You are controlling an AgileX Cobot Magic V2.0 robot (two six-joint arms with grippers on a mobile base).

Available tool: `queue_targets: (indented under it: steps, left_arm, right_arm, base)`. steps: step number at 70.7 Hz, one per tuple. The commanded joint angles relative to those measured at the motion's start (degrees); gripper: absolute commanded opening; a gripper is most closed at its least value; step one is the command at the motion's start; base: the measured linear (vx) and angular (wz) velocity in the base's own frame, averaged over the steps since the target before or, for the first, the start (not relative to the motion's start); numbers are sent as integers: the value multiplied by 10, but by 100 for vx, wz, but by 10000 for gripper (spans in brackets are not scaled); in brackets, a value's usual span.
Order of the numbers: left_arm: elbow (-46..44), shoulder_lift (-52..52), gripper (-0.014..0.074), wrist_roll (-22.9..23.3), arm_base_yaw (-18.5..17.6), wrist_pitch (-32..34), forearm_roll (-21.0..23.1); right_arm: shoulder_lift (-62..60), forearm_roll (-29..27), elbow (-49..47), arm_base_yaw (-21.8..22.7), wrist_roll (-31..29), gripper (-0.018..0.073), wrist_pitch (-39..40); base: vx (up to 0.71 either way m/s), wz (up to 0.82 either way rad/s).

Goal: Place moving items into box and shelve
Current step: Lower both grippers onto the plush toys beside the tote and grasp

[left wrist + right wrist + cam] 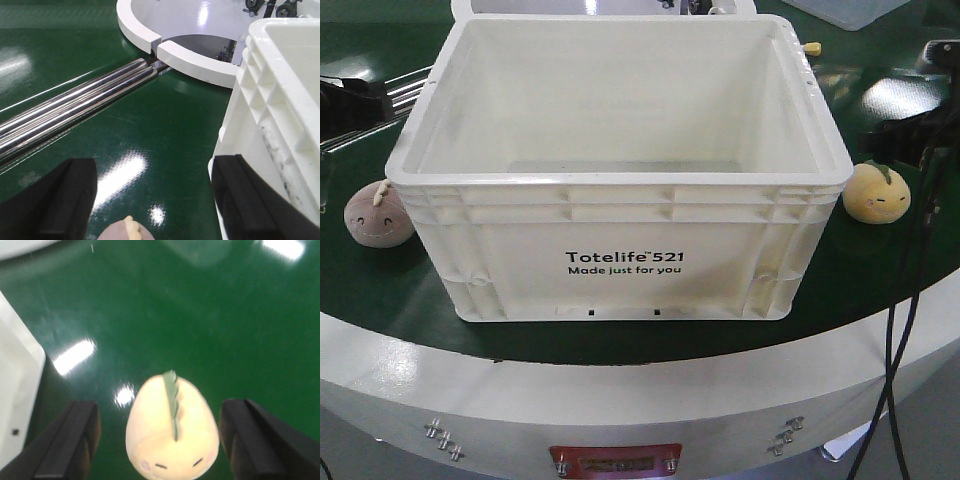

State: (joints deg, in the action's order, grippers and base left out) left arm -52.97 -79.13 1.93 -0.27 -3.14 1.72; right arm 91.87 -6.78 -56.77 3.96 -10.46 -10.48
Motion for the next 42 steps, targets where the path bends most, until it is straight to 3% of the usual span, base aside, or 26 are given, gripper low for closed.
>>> queue_targets:
  steps: [1,42]
  left_arm:
    - [-21,17,576,-2,0,59,0]
    - [-21,17,576,-2,0,74,0]
  right_arm:
    - [-2,0,-21,3,0,536,41]
    - [90,6,-21,4,-9,533,105]
  base:
    - [0,0]
    - [0,0]
